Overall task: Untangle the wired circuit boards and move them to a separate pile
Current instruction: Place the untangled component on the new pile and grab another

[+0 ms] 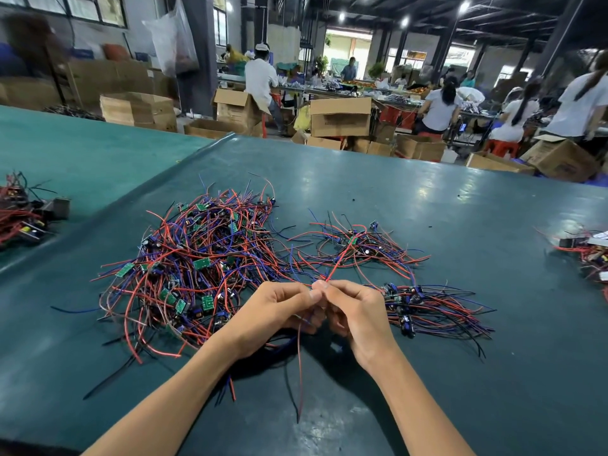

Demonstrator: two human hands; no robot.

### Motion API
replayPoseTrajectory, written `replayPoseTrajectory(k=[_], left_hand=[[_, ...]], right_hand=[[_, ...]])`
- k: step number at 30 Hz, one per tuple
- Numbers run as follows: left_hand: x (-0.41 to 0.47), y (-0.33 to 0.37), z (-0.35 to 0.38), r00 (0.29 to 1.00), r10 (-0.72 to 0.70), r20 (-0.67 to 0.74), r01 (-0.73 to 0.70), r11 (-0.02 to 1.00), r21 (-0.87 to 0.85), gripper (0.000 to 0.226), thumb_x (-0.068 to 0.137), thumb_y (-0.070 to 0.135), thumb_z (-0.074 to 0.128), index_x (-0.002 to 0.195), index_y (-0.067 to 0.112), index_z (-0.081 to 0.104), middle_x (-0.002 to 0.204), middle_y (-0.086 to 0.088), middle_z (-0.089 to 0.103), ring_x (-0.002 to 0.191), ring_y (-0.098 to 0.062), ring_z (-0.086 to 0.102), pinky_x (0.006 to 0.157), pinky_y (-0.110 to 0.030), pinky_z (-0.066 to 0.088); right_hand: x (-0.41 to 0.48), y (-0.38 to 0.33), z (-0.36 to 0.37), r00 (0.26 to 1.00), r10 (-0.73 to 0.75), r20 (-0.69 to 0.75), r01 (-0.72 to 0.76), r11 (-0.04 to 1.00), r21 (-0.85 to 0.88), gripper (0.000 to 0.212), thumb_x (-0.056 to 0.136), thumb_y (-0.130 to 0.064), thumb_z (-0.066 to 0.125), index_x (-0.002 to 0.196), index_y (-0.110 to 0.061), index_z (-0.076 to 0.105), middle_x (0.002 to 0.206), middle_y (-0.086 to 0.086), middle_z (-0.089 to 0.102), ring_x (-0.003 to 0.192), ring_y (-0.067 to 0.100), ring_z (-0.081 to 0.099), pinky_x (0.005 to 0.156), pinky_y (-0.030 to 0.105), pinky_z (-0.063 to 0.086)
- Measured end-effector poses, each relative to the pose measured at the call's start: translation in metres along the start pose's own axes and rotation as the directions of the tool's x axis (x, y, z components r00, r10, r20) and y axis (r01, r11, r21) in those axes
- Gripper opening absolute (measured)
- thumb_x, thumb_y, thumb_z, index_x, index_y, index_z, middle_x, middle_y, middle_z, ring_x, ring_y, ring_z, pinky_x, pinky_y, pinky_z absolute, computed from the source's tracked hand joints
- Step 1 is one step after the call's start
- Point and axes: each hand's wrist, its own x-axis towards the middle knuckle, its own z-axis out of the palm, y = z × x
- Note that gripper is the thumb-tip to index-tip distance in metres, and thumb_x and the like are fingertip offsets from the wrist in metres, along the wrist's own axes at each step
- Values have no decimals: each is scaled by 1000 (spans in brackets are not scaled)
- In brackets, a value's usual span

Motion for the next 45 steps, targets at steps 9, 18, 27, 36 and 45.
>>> replayPoseTrajectory(k=[9, 18, 27, 36, 45], left_hand=[[-3, 1, -5, 997, -33, 65, 31, 999, 29, 40, 87, 41, 73, 90, 1, 76, 83, -23, 72, 71, -28, 69, 72, -31, 56], [-7, 4, -5, 996, -42, 75, 40, 999, 18, 43, 85, 44, 78, 90, 2, 77, 79, -18, 73, 69, -24, 69, 72, -30, 56], [-6, 6, -3, 998, -59, 34, 59, 998, -15, 28, 88, 28, 71, 88, 0, 78, 80, -22, 72, 69, -26, 70, 71, -30, 57], [-6, 6, -3, 998, -55, -10, 54, 997, -61, 27, 86, 26, 71, 87, 0, 78, 81, -25, 71, 69, -25, 70, 71, -29, 57], [-6, 1, -5, 998, -20, -61, 13, 994, -110, 41, 81, 40, 76, 91, 1, 79, 83, -21, 73, 75, -27, 71, 76, -31, 57]], right_hand=[[3, -7, -7, 999, -13, 46, 17, 996, -84, 34, 66, -36, 85, 73, -4, 77, 52, 7, 54, 43, 20, 41, 41, 21, 26], [40, -36, -12, 999, 50, 17, -51, 996, 71, 16, 77, -5, 79, 64, -3, 72, 52, 7, 49, 40, 14, 37, 37, 19, 24], [76, -57, -14, 992, 118, -48, -110, 983, 147, 10, 80, -3, 76, 75, 5, 74, 54, 3, 51, 41, 10, 40, 35, 19, 23], [94, -64, -8, 957, 288, -20, -270, 918, 292, 12, 86, 2, 69, 94, 10, 67, 54, 0, 52, 41, 5, 44, 34, 16, 25], [81, -68, -6, 970, 236, -61, -222, 957, 187, 27, 83, -21, 82, 94, -1, 68, 65, 6, 63, 46, 10, 52, 37, 19, 34]])
